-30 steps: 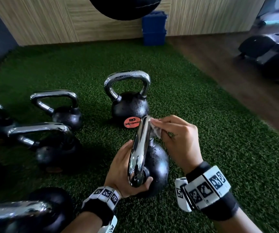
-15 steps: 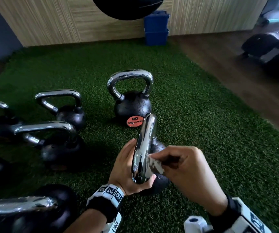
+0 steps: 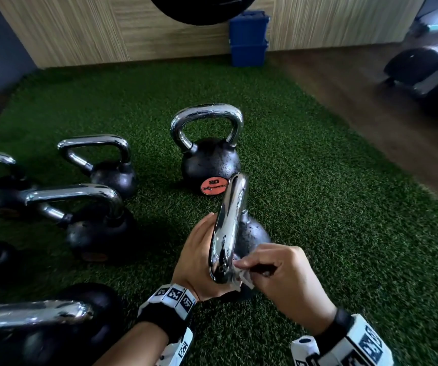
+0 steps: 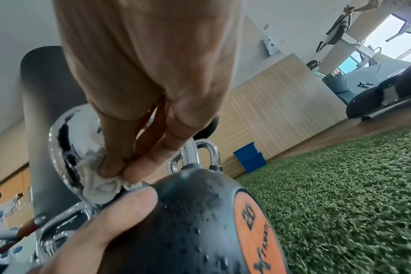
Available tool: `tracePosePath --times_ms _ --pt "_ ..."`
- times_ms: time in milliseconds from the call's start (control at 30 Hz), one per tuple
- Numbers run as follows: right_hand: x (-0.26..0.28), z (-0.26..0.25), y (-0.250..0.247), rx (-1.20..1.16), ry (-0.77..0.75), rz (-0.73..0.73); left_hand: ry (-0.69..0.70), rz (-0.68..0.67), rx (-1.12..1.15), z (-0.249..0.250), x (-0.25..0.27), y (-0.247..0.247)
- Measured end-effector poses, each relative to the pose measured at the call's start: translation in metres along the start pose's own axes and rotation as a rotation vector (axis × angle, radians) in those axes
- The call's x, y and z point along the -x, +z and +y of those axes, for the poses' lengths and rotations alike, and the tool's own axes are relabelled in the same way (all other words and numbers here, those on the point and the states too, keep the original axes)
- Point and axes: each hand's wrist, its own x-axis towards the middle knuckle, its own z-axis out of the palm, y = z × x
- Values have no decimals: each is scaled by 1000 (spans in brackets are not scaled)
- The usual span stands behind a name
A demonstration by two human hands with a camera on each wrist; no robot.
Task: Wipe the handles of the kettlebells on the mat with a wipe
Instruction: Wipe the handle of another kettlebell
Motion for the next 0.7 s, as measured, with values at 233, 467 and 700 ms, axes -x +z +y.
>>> tracePosePath --times_ms 233,467,700 --pt "-46 -2 -11 117 -33 -241 201 69 -132 21 -9 -3" --pt "-63 -6 -23 66 -15 -541 86 24 -117 11 -3 0" --pt "-76 -1 -17 -21 73 -603 226 109 -121 11 -6 2"
